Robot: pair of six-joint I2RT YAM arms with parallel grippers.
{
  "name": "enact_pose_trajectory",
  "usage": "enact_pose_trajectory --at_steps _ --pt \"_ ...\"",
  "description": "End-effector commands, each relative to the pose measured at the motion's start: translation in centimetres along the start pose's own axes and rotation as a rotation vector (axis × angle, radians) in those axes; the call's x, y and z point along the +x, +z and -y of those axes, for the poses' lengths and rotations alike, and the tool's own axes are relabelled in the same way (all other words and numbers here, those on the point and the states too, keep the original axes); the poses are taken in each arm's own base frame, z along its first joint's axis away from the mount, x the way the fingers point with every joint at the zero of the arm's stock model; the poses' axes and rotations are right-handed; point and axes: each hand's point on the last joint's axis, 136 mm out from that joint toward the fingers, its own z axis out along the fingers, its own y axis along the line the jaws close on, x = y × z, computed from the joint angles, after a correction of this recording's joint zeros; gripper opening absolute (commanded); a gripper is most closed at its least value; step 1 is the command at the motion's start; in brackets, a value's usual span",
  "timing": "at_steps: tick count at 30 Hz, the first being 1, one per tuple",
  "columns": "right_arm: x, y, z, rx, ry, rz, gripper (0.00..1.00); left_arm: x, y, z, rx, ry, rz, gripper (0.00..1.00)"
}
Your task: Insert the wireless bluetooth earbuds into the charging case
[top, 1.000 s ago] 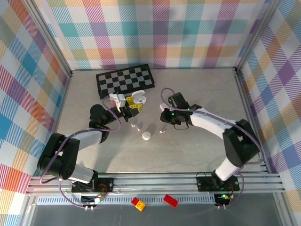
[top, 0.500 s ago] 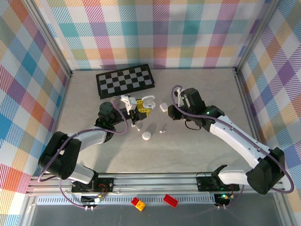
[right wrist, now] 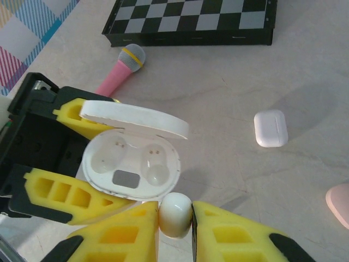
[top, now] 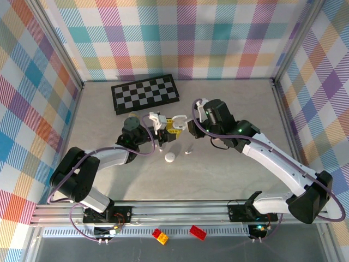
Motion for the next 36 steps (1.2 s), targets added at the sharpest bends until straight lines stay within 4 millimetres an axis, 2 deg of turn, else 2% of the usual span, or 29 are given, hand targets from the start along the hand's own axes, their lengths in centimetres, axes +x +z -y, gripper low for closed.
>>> enact_pose_trajectory --at_steps 1,13,24,36 --pt "-0.8 0.1 -0.3 0.008 -0.038 0.009 0.22 -1.0 0.7 0.6 0.033 0.053 0.018 0.30" --pt "-0.5 1.3 -0.6 0.011 -0.080 -0.030 0.22 -1.3 1.1 1.3 0.061 0.059 0.020 0.30" --pt "0.9 1.8 -0.1 0.033 -0.152 -0.097 0.21 -1.6 1.2 1.6 0.078 0.058 0.027 0.30" --pt "0.8 1.7 -0.5 0.016 -0.195 -0.096 0.22 -1.8 1.4 1.9 0.089 0.048 0.030 0.30"
